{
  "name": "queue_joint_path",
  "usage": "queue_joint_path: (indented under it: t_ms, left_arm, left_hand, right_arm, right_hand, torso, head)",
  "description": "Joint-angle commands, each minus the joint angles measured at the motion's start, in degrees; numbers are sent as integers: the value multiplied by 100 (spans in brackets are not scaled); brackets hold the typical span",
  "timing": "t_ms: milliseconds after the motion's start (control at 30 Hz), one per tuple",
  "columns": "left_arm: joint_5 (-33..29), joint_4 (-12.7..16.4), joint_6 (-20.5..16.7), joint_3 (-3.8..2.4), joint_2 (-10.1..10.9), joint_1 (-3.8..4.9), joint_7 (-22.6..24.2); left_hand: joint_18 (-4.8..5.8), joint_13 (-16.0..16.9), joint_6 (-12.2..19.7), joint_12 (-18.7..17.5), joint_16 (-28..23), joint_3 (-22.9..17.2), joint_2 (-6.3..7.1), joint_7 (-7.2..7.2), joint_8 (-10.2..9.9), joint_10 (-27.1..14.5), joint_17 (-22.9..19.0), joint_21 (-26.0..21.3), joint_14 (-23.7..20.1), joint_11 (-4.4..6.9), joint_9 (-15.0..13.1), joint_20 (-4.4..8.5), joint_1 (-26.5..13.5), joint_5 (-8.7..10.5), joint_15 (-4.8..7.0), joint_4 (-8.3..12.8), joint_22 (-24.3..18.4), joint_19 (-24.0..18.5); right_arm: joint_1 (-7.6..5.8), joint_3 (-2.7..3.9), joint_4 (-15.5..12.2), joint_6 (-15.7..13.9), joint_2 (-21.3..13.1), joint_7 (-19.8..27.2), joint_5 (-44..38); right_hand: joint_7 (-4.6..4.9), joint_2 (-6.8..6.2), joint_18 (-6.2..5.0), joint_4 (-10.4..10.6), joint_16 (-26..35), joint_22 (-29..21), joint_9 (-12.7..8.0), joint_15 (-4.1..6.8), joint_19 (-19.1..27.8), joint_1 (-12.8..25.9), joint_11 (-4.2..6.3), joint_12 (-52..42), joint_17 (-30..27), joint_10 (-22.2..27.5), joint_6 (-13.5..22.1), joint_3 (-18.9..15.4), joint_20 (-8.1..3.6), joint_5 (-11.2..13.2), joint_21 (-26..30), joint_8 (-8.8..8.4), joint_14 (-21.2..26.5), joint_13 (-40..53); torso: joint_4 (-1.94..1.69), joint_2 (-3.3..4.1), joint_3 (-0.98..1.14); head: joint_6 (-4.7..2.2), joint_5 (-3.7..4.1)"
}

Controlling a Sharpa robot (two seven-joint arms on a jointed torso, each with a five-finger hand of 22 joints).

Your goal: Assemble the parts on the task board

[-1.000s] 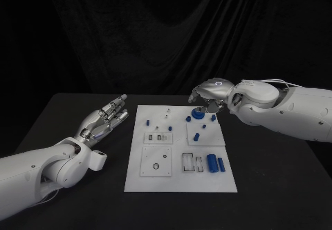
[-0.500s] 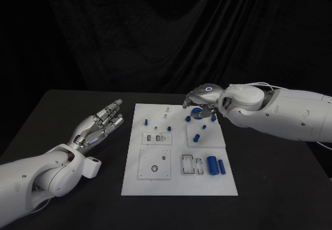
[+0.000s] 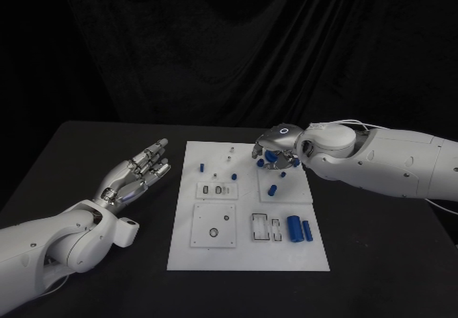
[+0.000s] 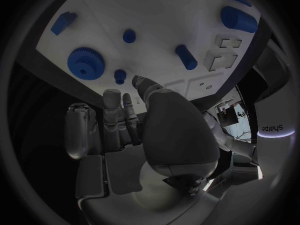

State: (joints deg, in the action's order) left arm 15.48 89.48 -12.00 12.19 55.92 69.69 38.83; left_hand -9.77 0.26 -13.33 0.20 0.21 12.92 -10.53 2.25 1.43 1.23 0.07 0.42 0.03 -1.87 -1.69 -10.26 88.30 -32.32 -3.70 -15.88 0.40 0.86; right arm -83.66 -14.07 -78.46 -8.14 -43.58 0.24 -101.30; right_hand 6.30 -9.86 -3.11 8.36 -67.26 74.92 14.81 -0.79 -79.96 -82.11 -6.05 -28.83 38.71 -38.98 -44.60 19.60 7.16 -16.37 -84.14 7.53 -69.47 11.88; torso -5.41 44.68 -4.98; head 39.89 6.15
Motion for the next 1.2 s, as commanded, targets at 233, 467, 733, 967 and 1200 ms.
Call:
queue_joint_path:
  t_ms: [233,467,733,967,1200]
  left_arm:
    - [39,-39,97,-5,-35,3,1026]
    - [39,-50,116,-4,-22,3,1001]
    - [39,-87,140,-4,-36,3,974]
    - [39,-140,190,-4,-73,2,950]
    - [39,-168,225,-4,-92,1,936]
  left_hand:
    - [-52,8,-9,12,-21,-52,-4,-20,31,-2,-7,20,-3,-62,-4,-46,86,-22,-50,13,4,-15]
    - [-51,6,-1,11,-21,-69,-20,-33,29,-8,-7,21,-3,-79,-3,-50,103,-23,-60,20,5,-14]
    - [-49,5,2,9,-21,-93,-42,-61,28,-13,-7,21,-3,-95,-3,-61,122,-22,-73,28,5,-14]
    - [-48,4,9,9,-21,-118,-61,-89,27,-16,-7,24,-3,-108,-2,-76,143,-23,-90,42,6,-11]
    - [-48,6,0,10,-21,-134,-67,-107,29,-12,-7,29,-3,-117,-4,-92,158,-23,-102,55,10,-5]
  right_arm:
    - [111,5,152,-137,40,-64,-58]
    - [149,5,199,-740,43,8,-58]
    - [161,5,267,-829,62,2,-58]
    - [184,5,377,-825,111,5,-58]
    - [234,6,487,-774,167,32,-58]
  right_hand:
    - [-249,131,63,-183,-168,701,45,-7,-126,-69,-50,61,225,-13,6,102,9,9,-73,-56,-132,45]
    - [-537,191,75,-289,-273,763,80,-17,-172,-59,-64,162,363,55,23,182,19,13,-103,-97,-172,58]
    - [-680,261,85,-307,-334,813,148,-12,-209,41,-50,210,450,76,-164,213,17,18,-125,-32,-189,85]
    - [-673,335,101,-332,-380,873,201,-11,-266,83,-52,228,514,15,-320,249,16,18,-158,18,-223,103]
    - [-603,355,118,-367,-438,939,290,2,-330,136,-31,243,613,-115,-523,252,7,21,-194,98,-284,114]
  torso:
    - [-7,30,-14]
    - [4,40,-15]
    - [8,50,-16]
    - [23,42,-14]
    - [26,44,-20]
  head:
    - [-24,6]
    - [-8,-29]
    - [-14,-25]
    - [-5,-26]
    - [3,-46]
